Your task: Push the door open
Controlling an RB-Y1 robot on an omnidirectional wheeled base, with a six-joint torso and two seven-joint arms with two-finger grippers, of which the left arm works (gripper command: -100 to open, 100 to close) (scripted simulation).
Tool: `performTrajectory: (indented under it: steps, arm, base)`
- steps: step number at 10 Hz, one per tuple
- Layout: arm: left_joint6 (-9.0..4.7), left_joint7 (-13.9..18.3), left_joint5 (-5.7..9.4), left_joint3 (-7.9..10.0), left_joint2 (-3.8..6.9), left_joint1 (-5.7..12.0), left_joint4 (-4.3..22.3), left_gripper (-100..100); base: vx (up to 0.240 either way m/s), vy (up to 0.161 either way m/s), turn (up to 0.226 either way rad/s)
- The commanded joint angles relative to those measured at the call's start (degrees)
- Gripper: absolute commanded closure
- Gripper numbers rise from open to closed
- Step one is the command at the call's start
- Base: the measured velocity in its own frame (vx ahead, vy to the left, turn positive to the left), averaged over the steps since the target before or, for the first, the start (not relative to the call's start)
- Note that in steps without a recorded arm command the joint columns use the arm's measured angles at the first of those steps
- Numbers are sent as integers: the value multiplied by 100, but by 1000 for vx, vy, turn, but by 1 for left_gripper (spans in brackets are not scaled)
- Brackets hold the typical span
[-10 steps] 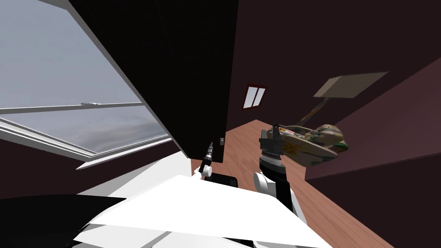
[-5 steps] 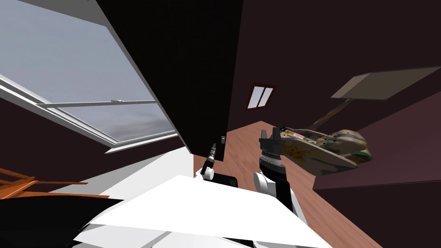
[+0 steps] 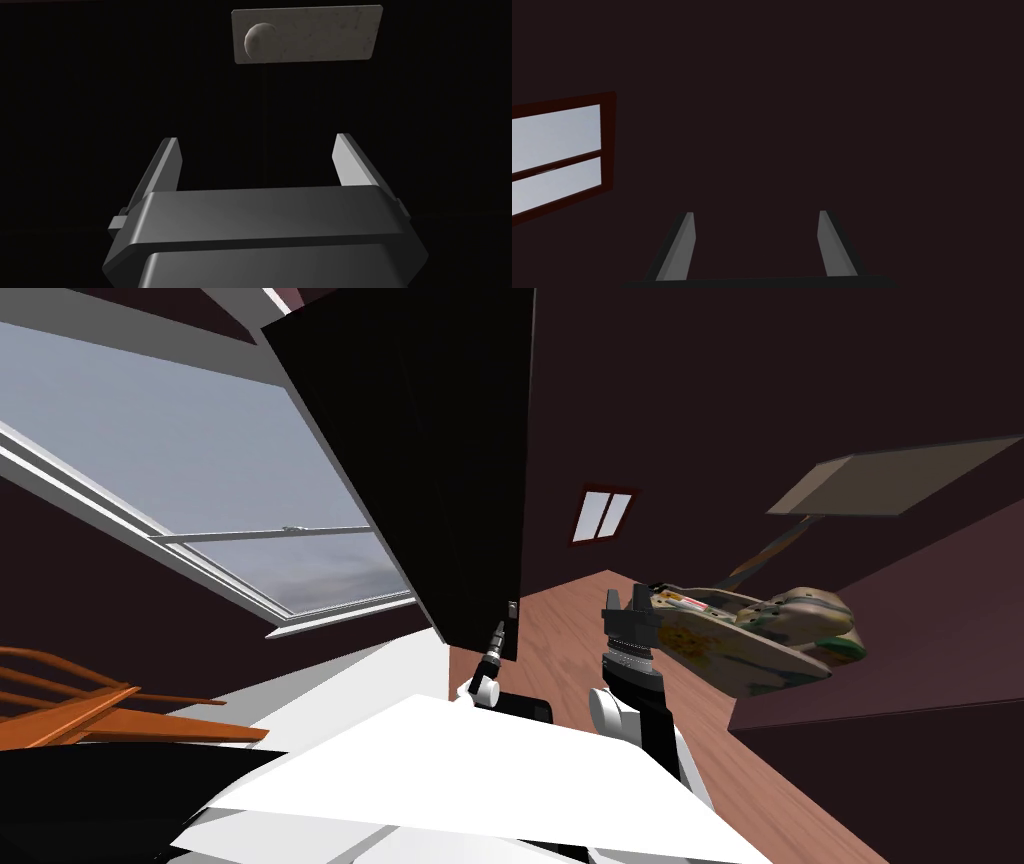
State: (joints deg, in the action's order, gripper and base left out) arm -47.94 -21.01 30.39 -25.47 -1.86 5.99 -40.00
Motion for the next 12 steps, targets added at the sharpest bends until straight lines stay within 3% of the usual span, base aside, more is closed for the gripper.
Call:
performTrajectory:
  steps: [1,3,4,5,6,8,10,11,12]
  arm:
    - [4,2,0,7,85,-8,-19,-100]
    - [-6,8,-2,19,198,-1,-7,-100]
    - [-6,8,-2,19,198,-1,-7,-100]
    - [-24,20,-3,41,309,10,12,-100]
    - [-34,26,-4,53,332,17,23,-100]
    - [-57,42,-7,82,279,32,50,-100]
    - [-75,53,-9,104,126,43,69,-100]
    - [-110,64,-2,112,187,58,144,-100]
    - [-110,64,-2,112,187,58,144,100]
  base:
    - [134,140,-3]
    - [157,92,-11]
    - [129,21,-1]
    - [186,-55,-37]
    - [232,-74,-22]
    - [216,-92,-34]
    - [142,-133,-1]
    - [50,-54,18]
    - [-10,7,-13]
